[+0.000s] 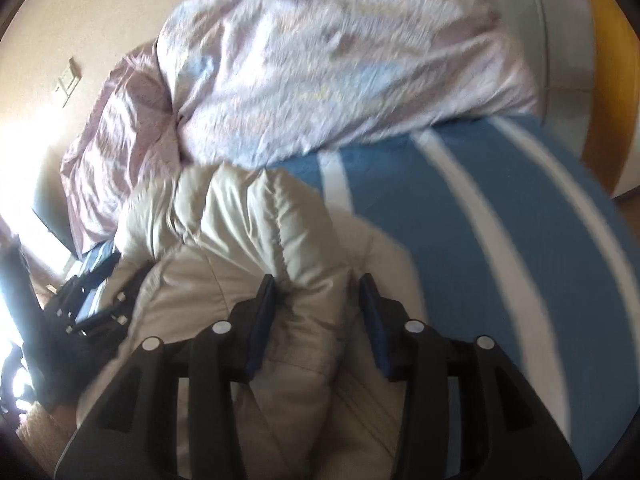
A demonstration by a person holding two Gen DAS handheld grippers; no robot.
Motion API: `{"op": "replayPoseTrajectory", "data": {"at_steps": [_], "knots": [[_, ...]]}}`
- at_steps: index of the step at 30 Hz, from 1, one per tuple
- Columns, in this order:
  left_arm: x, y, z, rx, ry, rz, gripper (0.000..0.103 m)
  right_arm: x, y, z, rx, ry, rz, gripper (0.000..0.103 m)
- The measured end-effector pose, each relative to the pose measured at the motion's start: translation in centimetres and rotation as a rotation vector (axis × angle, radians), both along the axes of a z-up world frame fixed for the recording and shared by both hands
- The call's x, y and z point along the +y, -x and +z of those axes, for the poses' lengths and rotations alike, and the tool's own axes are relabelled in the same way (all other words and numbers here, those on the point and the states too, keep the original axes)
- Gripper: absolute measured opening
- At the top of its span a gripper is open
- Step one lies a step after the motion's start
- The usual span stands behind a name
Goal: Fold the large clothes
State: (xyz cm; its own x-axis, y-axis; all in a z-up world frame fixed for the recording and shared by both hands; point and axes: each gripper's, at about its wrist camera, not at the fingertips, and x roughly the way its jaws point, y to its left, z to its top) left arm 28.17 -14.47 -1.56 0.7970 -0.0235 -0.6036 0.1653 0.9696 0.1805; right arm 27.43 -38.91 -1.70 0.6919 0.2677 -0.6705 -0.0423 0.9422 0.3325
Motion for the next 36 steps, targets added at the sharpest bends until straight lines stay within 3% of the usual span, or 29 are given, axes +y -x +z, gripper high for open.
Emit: {"op": "replayPoseTrajectory", "data": {"at_steps": [3, 7, 10, 15, 17, 21, 36], "knots": [[-0.1, 0.0, 0.0, 0.000, -0.001, 0.003, 0.073, -0.2, 1.9, 4.2, -0.135, 0.025, -0.057, 0.046], [-0.1, 0.0, 0.0, -0.004, -0.005, 0.003, 0.073, 3.1, 1.2, 6.6, -0.143, 0.068, -0.011, 0.047], [0.0, 0.0, 0.0, -0.004, 0.000, 0.004, 0.073, 6.6, -1.0, 5.6, -0.112, 0.153, 0.041, 0.047], [0.3, 0.0, 0.2, -0.005, 0.032, 0.003, 0.073, 6.6, -3.4, 0.9, -0.012, 0.186, 0.001, 0.043], [0.3, 0.0, 0.2, -0.004, 0.043, 0.002, 0.073, 6.1, -2.9, -0.4, -0.042, 0.169, -0.001, 0.043], [0.1, 0.0, 0.2, -0.003, 0.037, 0.007, 0.073, 6.9, -2.7, -1.3, -0.088, 0.236, -0.014, 0.045], [-0.3, -0.7, -0.3, 0.013, -0.001, 0.035, 0.075, 7.0, -4.1, -3.7, -0.066, 0.217, 0.015, 0.045]]}}
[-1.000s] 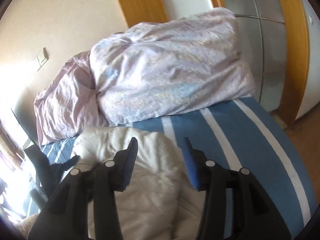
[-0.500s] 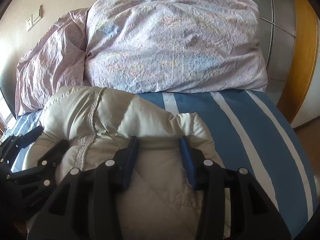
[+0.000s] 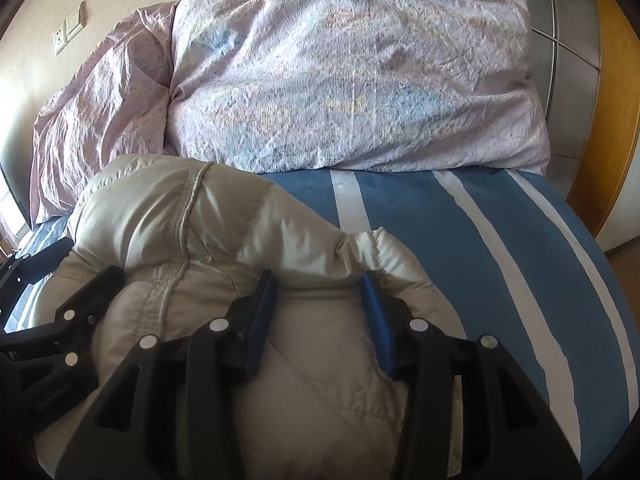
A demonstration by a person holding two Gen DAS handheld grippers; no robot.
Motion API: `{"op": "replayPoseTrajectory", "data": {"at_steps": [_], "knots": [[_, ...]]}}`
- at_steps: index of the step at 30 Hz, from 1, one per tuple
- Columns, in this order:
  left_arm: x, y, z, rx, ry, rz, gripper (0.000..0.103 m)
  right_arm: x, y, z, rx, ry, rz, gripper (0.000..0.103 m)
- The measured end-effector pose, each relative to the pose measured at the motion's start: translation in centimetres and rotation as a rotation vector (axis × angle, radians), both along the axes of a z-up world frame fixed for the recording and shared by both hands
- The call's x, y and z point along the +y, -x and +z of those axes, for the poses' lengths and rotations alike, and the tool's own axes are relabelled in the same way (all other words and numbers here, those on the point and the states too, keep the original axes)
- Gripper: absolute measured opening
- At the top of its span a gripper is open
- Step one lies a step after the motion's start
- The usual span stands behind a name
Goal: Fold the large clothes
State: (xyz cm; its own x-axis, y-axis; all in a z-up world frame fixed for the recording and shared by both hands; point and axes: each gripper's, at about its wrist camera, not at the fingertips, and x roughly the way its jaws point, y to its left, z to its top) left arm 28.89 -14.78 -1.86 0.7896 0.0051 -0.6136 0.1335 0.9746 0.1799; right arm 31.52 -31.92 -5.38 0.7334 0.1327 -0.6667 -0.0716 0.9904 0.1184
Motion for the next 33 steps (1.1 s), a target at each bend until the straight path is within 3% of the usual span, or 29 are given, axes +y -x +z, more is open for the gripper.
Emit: {"op": "replayPoseTrajectory", "data": {"at_steps": [13, 15, 17, 18, 19, 21, 26, 29, 31, 33], "knots": [[0.1, -0.6, -0.2, 0.009, -0.004, 0.020, 0.077, 0.1, -0.8, -0.7, 0.018, -0.002, 0.002, 0.045], [0.6, -0.3, 0.3, 0.005, 0.026, 0.010, 0.080, 0.1, -0.7, -0.4, 0.026, 0.005, 0.001, 0.045], [2.1, 0.8, 1.4, 0.001, 0.112, 0.022, 0.090, -0.2, -0.4, 0.2, 0.042, 0.001, -0.005, 0.048], [3.2, 1.5, 1.9, 0.007, 0.178, 0.029, 0.091, -0.4, 0.1, 0.7, 0.052, -0.008, -0.008, 0.054], [4.4, 2.1, 2.4, 0.020, 0.248, 0.023, 0.091, -0.8, 0.7, 1.4, 0.056, -0.022, -0.007, 0.070], [6.7, 3.0, 3.0, 0.042, 0.331, 0.026, 0.092, -2.0, 2.0, 2.7, 0.051, -0.077, -0.002, 0.084], [11.2, 3.8, 2.7, 0.111, 0.432, 0.043, 0.094, -5.5, 4.3, 4.3, 0.108, -0.272, -0.004, 0.084], [12.6, 3.8, 2.1, 0.147, 0.521, 0.046, 0.093, -5.4, 5.9, 4.5, 0.063, -0.269, 0.000, 0.073], [12.0, 4.4, 2.2, 0.134, 0.500, 0.043, 0.093, -4.4, 7.2, 4.6, 0.003, -0.240, 0.009, 0.068], [10.9, 4.7, 2.2, 0.121, 0.431, 0.031, 0.093, -3.4, 7.9, 4.3, -0.032, -0.221, 0.039, 0.068]]}}
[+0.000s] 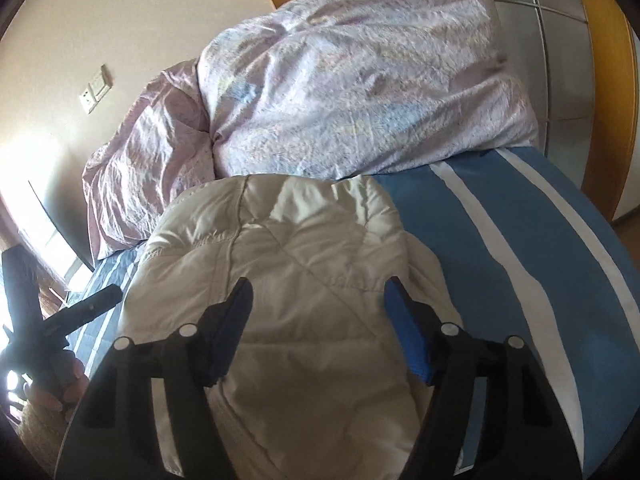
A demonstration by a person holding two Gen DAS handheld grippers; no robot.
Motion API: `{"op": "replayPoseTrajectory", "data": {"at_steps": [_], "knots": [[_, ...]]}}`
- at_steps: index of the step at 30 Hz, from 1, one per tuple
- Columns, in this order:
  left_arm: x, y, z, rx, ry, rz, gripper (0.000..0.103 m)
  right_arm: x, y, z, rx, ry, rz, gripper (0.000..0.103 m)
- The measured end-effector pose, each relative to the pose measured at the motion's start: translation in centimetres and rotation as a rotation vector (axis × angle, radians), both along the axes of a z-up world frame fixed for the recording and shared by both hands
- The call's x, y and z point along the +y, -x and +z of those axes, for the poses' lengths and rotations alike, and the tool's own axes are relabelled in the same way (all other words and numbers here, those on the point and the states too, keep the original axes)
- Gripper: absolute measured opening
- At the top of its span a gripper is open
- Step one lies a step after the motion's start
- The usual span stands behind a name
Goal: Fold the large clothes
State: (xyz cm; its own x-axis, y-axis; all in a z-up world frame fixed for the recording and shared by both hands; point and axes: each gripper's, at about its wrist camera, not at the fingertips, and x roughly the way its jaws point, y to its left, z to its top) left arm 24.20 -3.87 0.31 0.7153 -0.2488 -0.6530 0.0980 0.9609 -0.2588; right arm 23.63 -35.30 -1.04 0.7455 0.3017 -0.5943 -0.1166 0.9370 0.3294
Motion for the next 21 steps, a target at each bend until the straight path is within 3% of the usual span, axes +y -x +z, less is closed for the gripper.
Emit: {"op": "replayPoseTrajectory", "data": {"at_steps": [3, 5, 8, 11, 12, 15, 18, 21], "knots": [[-0.8, 0.3, 0.0, -0.026, -0.050, -0.008, 0.094, 3.2, -0.2, -2.0, 0.048, 0.220, 0.023, 0.068], [-0.8, 0.2, 0.0, -0.024, -0.040, -0.014, 0.094, 3.6, -0.4, -3.0, 0.067, 0.256, 0.027, 0.068], [-0.3, 0.2, 0.0, -0.015, -0.006, -0.010, 0.094, 2.7, -1.1, -3.9, 0.101, 0.197, 0.032, 0.069], [1.3, 0.0, -0.3, 0.025, 0.091, -0.013, 0.094, 2.0, -0.9, -3.2, 0.119, 0.157, 0.042, 0.073], [2.1, -0.1, -0.5, 0.046, 0.134, -0.018, 0.094, 1.3, -0.9, -2.7, 0.136, 0.115, 0.052, 0.076], [4.2, -0.5, -1.1, 0.108, 0.259, -0.040, 0.094, -1.5, -0.7, -1.5, 0.167, -0.092, 0.089, 0.101], [5.2, -0.9, -1.7, 0.155, 0.335, -0.074, 0.094, -4.8, -1.3, -1.6, 0.258, -0.264, 0.100, 0.101], [5.1, -1.1, -2.0, 0.182, 0.379, -0.127, 0.094, -7.0, -2.1, -2.7, 0.348, -0.309, 0.058, 0.101]]}}
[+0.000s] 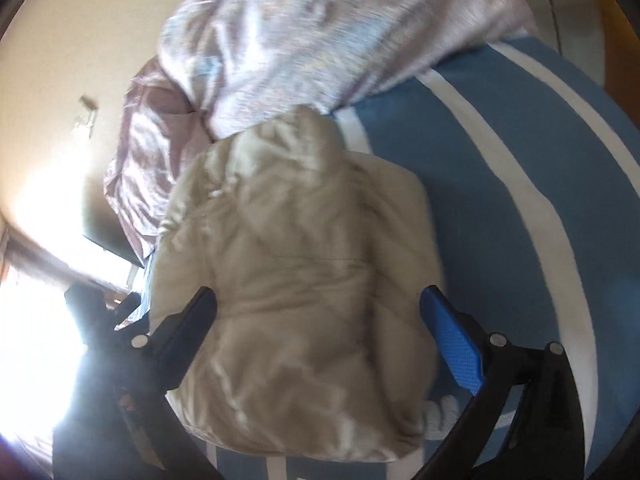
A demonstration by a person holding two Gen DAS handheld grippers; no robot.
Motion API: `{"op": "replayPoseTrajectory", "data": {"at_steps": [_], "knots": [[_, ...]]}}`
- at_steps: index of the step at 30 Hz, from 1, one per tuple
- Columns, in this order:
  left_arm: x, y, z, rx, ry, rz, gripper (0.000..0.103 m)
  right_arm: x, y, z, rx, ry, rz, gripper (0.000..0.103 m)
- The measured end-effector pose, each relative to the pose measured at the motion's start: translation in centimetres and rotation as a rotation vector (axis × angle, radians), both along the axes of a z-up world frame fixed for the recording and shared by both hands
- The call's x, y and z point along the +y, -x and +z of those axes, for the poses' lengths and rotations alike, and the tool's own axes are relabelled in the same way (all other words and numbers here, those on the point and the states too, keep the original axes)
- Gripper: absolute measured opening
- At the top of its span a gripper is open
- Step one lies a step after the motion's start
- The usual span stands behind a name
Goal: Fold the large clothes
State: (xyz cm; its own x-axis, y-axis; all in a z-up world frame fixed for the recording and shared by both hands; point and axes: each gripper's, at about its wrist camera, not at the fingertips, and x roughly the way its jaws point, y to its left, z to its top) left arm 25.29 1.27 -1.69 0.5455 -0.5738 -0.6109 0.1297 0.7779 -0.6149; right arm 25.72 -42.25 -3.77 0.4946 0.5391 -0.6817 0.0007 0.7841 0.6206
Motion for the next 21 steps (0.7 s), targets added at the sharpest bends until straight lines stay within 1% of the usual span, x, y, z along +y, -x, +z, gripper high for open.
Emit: {"op": "replayPoseTrajectory", "data": {"at_steps": [4, 6, 7, 13, 16, 21], "knots": [[-0.9, -0.4, -0.6, 0.021, 0.002, -0.056, 0.094, -1.6, -1.2, -2.1, 0.105, -0.103, 0.022, 0.101], [-1.5, -0.7, -1.1, 0.038, 0.002, -0.071, 0.094, -1.4, -1.9, -2.9, 0.147, -0.112, 0.050, 0.101], [-1.6, -0.8, -1.4, 0.045, 0.011, -0.075, 0.101, -1.1, -2.2, -3.3, 0.169, -0.101, 0.071, 0.101], [-2.0, -1.4, -2.6, 0.081, 0.090, -0.107, 0.102, 1.0, -3.9, -4.5, 0.210, -0.127, 0.201, 0.101], [-2.0, -1.7, -3.3, 0.106, 0.132, -0.117, 0.102, 2.0, -4.8, -5.1, 0.229, -0.143, 0.241, 0.101], [-2.0, -1.8, -4.1, 0.108, 0.177, -0.120, 0.102, 2.9, -5.9, -5.7, 0.237, -0.163, 0.289, 0.101]]}}
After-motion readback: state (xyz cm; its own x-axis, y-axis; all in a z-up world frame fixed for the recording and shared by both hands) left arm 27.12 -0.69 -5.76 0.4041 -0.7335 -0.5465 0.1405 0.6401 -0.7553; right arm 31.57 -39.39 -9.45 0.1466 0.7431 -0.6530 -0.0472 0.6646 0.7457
